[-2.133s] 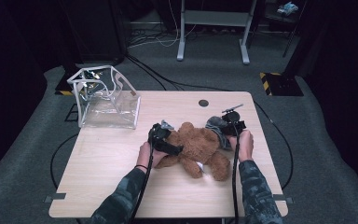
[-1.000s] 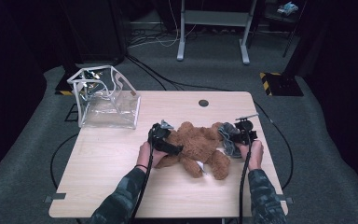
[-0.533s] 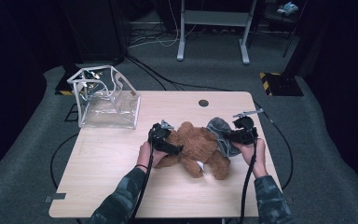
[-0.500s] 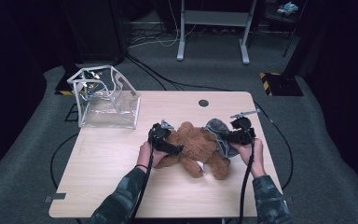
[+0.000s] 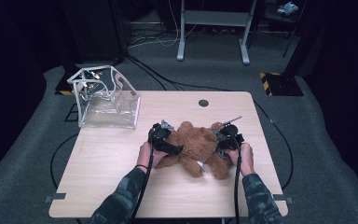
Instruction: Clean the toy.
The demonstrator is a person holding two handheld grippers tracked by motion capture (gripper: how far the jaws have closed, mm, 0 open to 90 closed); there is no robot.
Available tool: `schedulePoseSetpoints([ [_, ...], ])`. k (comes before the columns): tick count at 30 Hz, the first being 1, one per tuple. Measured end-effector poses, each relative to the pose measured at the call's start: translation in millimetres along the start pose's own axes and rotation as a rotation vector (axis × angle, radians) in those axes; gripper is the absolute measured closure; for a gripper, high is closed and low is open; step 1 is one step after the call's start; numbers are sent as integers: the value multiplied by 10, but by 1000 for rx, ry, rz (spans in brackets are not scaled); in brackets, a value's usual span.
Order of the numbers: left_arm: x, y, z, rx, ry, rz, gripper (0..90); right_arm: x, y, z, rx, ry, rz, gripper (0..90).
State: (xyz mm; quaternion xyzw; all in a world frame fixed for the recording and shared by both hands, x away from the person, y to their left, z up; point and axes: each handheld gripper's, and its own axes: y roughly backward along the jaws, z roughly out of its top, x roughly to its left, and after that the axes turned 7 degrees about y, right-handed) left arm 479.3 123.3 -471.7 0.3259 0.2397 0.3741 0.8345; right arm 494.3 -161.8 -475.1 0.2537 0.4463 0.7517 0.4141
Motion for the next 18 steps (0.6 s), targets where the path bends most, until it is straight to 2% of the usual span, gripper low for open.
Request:
schedulePoseSetpoints([
  [2,0,-1,-4,-5,9,-2,3,-20,47,-6,12,5,-15,758],
  [3,13,6,-4,3,-1,-6,3,-40,106,-11,6,3,-24,757],
  [5,21,4,-4,0,5,-8,3,-93,283,-23,-38,-11,-22,756],
  [7,20,1,-2,0,4,-6,3,-131,492,-24,-99,-32,5,755],
  [9,18,-1,0,1,3,-5,3,-111,663,-9,-163,-41,34,755],
  [10,18,-2,1,1,2,-3,3,-85,715,8,-176,-37,58,755],
  [12,15,-1,0,2,3,-2,3,-4,736,49,-179,-12,79,755],
  [15,11,-1,1,3,0,2,3,98,601,96,-150,17,81,755],
  [18,11,-7,0,0,2,0,3,77,452,89,-138,-4,88,756],
])
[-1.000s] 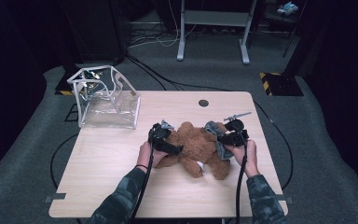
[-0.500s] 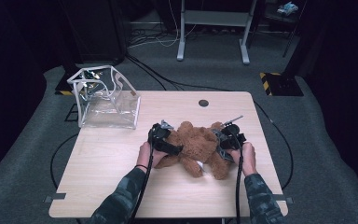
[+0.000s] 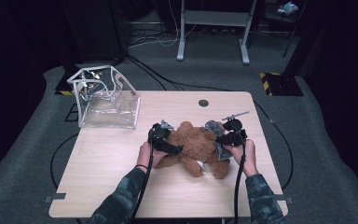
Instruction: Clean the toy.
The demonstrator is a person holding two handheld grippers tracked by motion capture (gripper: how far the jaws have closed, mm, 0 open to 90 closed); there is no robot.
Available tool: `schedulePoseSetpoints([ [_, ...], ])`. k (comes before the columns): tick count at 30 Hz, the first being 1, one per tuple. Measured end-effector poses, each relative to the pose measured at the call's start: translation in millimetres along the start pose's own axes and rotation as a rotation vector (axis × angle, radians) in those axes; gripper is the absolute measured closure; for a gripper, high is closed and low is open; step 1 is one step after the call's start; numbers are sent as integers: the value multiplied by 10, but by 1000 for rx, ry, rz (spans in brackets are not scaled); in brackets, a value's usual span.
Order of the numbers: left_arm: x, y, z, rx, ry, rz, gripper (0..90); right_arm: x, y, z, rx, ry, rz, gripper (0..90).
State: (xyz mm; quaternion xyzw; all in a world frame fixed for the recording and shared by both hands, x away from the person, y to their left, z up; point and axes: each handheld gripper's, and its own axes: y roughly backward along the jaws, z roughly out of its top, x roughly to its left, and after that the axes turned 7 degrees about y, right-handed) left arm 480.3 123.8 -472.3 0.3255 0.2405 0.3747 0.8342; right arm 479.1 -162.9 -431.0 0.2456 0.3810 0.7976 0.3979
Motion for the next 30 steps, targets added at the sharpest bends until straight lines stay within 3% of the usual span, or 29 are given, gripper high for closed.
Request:
schedulePoseSetpoints([
  [4,-9,-11,0,-9,10,2,3,-74,-102,-59,21,-48,14,757],
  [8,-6,-7,-2,-7,8,3,3,-94,-343,-148,109,-30,-34,757],
  [10,-9,-7,-4,-9,11,2,3,-95,-405,-177,120,-26,-38,757],
  [12,-3,-3,-7,-6,6,0,3,-108,-469,-227,167,-2,-89,756],
  [13,-3,-3,-7,-6,6,0,3,-108,-469,-227,167,-2,-89,756],
  [15,6,6,-9,2,-2,-2,3,-156,-395,-258,204,15,-140,753],
  [17,7,3,-12,-2,2,-3,3,-221,-264,-283,174,-8,-143,753],
  [20,-3,-5,-15,-10,9,0,3,-275,8,-286,84,-45,-99,752],
  [23,-5,-5,-14,-9,8,2,3,-207,213,-241,1,-54,-59,750],
  [24,-5,-5,-14,-9,8,2,3,-207,213,-241,1,-54,-59,750],
  [25,-9,-6,-13,-9,11,4,3,-119,262,-193,-24,-42,-34,747],
  [28,-13,-5,-13,-7,10,9,3,-26,228,-154,-23,-27,-2,745],
  [30,-19,-5,-12,-3,7,10,3,80,43,-150,43,6,10,740],
])
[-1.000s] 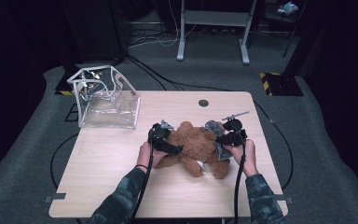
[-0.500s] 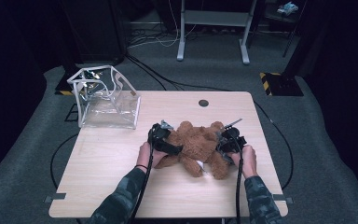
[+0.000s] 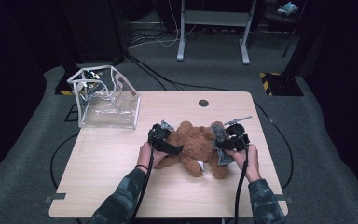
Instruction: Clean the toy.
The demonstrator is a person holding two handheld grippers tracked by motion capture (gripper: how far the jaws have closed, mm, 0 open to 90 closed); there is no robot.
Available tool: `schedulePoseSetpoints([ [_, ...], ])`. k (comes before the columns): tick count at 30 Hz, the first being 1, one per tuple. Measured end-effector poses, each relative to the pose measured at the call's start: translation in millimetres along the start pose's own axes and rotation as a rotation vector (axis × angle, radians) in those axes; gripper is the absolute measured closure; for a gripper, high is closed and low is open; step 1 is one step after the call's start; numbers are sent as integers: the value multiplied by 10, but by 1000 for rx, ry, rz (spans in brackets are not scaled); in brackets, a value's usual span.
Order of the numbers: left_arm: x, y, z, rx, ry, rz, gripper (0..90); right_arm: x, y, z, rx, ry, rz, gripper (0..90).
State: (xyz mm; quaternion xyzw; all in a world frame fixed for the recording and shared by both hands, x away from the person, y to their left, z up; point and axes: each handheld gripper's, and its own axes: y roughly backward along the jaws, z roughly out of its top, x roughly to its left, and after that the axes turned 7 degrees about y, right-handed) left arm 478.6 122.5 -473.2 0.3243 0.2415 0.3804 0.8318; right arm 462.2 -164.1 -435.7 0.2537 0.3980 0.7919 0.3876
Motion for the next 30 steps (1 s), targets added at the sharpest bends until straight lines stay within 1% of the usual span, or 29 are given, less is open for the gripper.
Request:
schedulePoseSetpoints([
  [1,-11,0,-2,0,-2,6,3,19,-61,-12,22,3,-15,740],
  [2,-12,2,-4,-1,-3,6,3,29,-111,-31,39,-2,-44,741],
  [3,-13,2,-8,-2,-3,7,3,16,-163,-58,59,9,-50,741],
  [6,-12,4,-9,-3,-4,5,3,-16,-284,-164,105,10,-84,743],
  [8,-10,3,-8,-2,-3,5,3,-48,-286,-212,109,1,-89,745],
  [9,-9,4,-7,-2,-3,4,3,-62,-279,-231,111,8,-100,745],
  [10,-9,4,-7,-2,-3,4,4,-62,-279,-231,111,8,-100,745],
  [11,-8,4,-8,-3,-3,4,3,-84,-262,-271,139,22,-124,745],
  [13,-7,3,-8,-4,-3,3,3,-93,-253,-296,150,13,-124,744],
  [14,-7,2,-9,-5,0,1,3,-117,-236,-323,152,17,-115,743],
  [15,-5,2,-8,-4,0,2,3,-162,-190,-369,147,1,-91,742],
  [17,-4,2,-8,-4,0,2,3,-176,-161,-382,145,1,-92,741],
  [18,-3,1,-8,-4,1,2,3,-182,-65,-386,117,-10,-100,741],
  [19,-3,0,-8,-5,0,2,3,-184,2,-375,98,-6,-98,741],
  [20,-3,0,-8,-5,1,2,3,-172,73,-356,68,-14,-92,741],
  [21,-3,-3,-8,-6,2,1,3,-150,141,-330,37,-7,-85,741],
  [24,-6,-5,-4,-5,2,4,3,-7,275,-230,-32,14,-66,739],
  [25,-6,-5,-4,-5,2,4,3,42,281,-201,-47,33,-61,738],
  [26,-6,-5,-4,-4,2,4,3,93,266,-177,-50,41,-56,737],
  [27,-6,-4,-4,-4,2,4,3,129,228,-162,-40,54,-55,736],
  [28,-6,-4,-4,-4,2,4,3,129,228,-162,-40,54,-55,736],
  [29,-10,-4,-4,-2,1,7,3,171,110,-169,-19,47,-51,735],
  [30,-10,-4,-4,-2,1,7,3,165,49,-187,-2,50,-58,735],
])
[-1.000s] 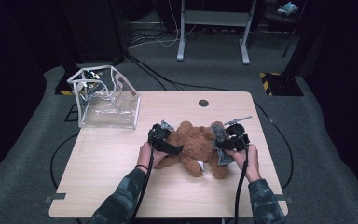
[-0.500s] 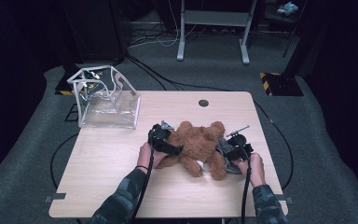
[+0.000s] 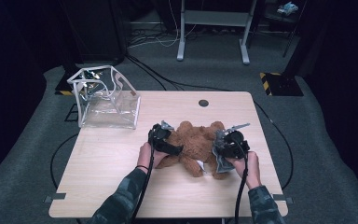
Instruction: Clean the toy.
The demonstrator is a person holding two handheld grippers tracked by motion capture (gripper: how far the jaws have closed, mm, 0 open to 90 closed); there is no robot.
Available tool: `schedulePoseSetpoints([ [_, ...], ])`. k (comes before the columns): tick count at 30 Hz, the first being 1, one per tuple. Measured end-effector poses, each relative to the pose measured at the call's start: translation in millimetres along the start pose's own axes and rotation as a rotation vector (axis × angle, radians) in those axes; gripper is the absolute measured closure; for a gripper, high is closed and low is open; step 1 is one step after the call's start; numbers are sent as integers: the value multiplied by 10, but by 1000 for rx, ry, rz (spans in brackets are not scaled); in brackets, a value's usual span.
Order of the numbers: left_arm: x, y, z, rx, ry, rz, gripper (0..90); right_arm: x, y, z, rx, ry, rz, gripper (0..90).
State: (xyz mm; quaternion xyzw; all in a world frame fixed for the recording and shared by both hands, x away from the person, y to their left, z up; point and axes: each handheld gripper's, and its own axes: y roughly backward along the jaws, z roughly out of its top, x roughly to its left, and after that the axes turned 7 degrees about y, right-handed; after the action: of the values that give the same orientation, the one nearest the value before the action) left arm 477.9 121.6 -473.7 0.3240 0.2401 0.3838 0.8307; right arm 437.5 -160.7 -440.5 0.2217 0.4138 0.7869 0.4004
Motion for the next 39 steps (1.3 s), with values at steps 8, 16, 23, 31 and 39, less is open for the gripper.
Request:
schedulePoseSetpoints([
  [8,-6,-4,0,-3,5,3,3,-73,-96,-206,45,-20,-38,740],
  [16,-6,-7,1,-4,7,3,3,-127,20,-442,100,-20,-68,742],
  [23,-6,-6,4,-1,6,6,3,80,383,-235,-90,28,-61,741],
  [31,1,-14,3,5,1,12,3,342,40,53,-97,98,-51,737],
  [39,-3,-16,0,9,-3,12,4,292,-103,-97,-24,96,-82,739],
])
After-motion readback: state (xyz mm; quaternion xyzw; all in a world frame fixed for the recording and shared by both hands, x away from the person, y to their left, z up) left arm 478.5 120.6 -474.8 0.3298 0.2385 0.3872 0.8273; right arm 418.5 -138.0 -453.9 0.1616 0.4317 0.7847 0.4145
